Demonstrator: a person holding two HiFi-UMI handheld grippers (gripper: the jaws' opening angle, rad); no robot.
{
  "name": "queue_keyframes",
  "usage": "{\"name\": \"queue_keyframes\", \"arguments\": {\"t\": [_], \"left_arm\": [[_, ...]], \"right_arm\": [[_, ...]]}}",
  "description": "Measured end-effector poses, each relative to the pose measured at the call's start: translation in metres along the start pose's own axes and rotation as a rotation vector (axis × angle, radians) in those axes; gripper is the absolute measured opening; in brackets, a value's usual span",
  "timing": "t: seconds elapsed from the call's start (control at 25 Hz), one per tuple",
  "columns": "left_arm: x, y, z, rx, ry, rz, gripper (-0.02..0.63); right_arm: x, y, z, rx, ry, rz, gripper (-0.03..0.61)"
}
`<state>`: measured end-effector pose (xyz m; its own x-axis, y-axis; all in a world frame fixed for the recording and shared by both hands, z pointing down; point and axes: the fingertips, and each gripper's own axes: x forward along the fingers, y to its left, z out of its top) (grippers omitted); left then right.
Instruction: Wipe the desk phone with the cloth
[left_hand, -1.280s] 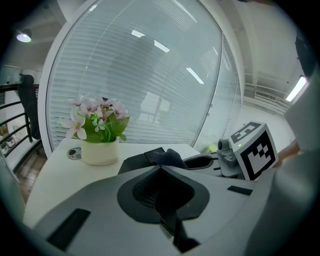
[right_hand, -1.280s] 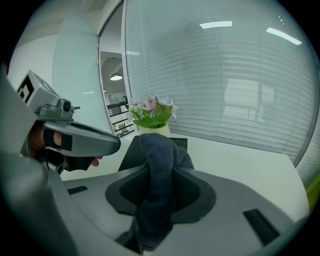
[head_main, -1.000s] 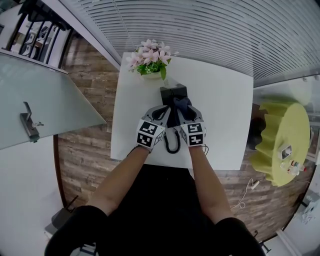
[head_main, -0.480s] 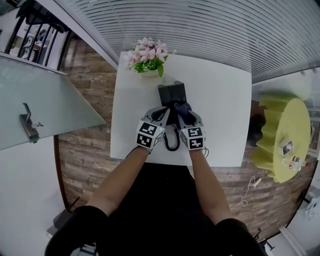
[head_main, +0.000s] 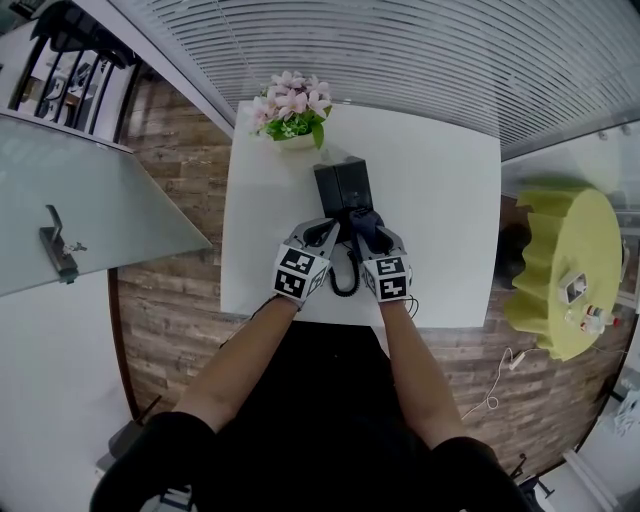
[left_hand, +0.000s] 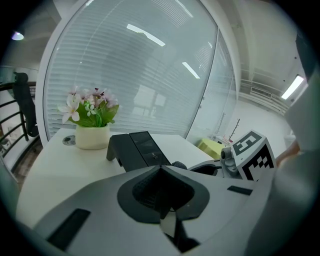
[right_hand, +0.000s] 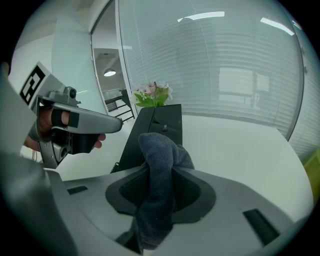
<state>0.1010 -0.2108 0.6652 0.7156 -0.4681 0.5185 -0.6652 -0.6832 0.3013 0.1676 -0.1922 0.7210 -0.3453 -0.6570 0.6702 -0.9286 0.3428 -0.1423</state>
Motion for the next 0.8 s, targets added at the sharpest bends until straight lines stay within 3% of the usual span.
{"name": "queue_keyframes", "arguments": {"t": [0.16,0.32,0.56,0.8], "left_arm": [[-0.008,-0.002,0.000,0.009,-0.001,-0.001,0.009],[-0.026,0.001,0.009,0.025,-0.019,0.001,0.009],[-0.069,0.000,0.051,0.065,-0.103,-0.021,0.009],[-0.120,-0.027,0.116,0.184,-0.232,-0.070,0.009]], "right_arm": [[-0.003,0.000,-0.009,0.030,0.026,0.021,0.133],[-0.017,0.003,0.002,-0.005,0.010,0.038,0.130],[-0.068,0.025,0.068,-0.043,-0.187,0.073,0.129],[-0.141,0.060,0.153,-0.098,-0.421,0.144,0.127]]}}
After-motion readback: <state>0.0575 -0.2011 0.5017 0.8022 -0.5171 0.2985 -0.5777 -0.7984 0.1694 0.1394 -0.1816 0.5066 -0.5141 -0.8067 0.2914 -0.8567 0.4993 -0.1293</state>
